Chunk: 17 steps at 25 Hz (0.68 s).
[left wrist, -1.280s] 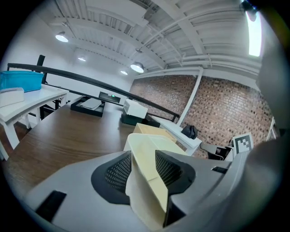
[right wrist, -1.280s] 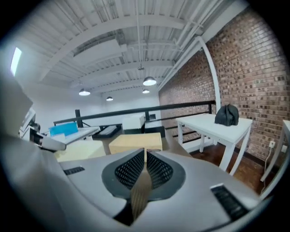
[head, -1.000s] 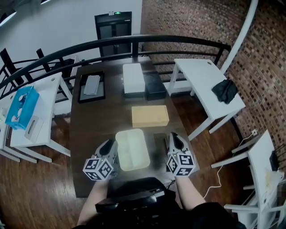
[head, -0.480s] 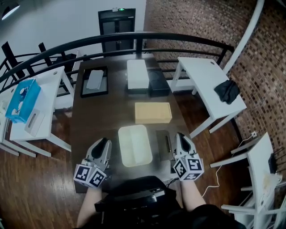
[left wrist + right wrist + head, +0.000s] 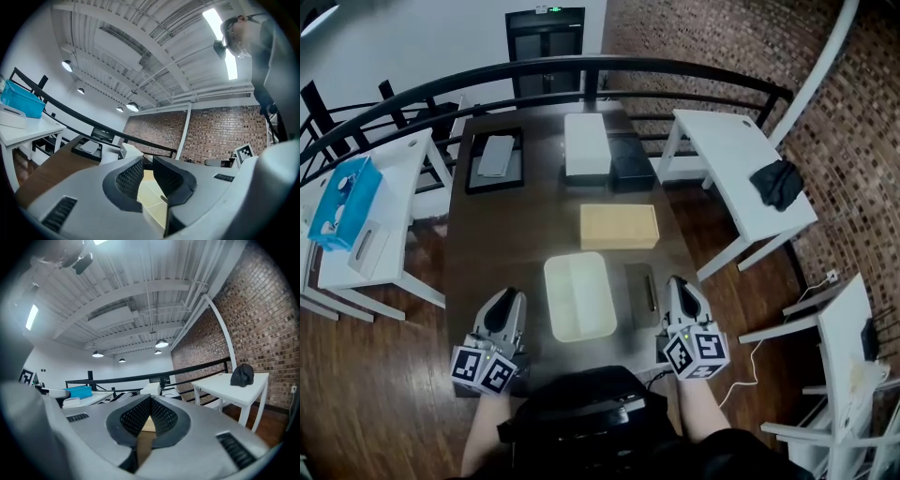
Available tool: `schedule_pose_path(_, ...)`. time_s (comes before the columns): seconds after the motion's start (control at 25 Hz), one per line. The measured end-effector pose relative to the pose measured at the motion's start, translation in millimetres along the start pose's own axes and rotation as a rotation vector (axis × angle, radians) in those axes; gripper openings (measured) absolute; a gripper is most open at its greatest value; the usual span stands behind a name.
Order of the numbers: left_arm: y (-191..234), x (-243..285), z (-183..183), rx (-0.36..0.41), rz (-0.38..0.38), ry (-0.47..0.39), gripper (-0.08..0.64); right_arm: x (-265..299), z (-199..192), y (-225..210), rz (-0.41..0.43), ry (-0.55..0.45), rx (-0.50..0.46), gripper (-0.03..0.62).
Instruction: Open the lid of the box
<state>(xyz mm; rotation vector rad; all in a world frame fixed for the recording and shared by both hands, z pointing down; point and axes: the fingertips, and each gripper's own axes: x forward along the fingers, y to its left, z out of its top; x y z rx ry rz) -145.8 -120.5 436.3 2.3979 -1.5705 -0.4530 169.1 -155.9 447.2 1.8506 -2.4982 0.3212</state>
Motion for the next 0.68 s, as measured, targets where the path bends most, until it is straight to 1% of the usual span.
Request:
schedule_pose_path(0.24, 0.2, 5.2, 0.4, -0.003, 0.001, 0.001, 0.054, 3.7, -2.6, -3.5, -0.001, 0.0, 0.035, 0.002)
schedule_pose_path(0.36, 3.7, 5.6, 0.5, -0.019, 0.015, -0.006, 0.054, 7.2, -0.8, -0.1, 0.011, -0.004, 0.044, 0.002)
schedule_pose_path(0.48, 7.6, 6.2, 1.0, -0.03, 0.032, -0.015, 0.054, 9.3, 0.8, 2.9, 0.02, -0.003, 0.035, 0.002)
schedule_pose_path(0.68, 8.6, 7.1, -1.8, -0.017, 0.039, 0.001, 0.054, 10.8, 4.5, 7.1, 0.022, -0.003, 0.012, 0.002)
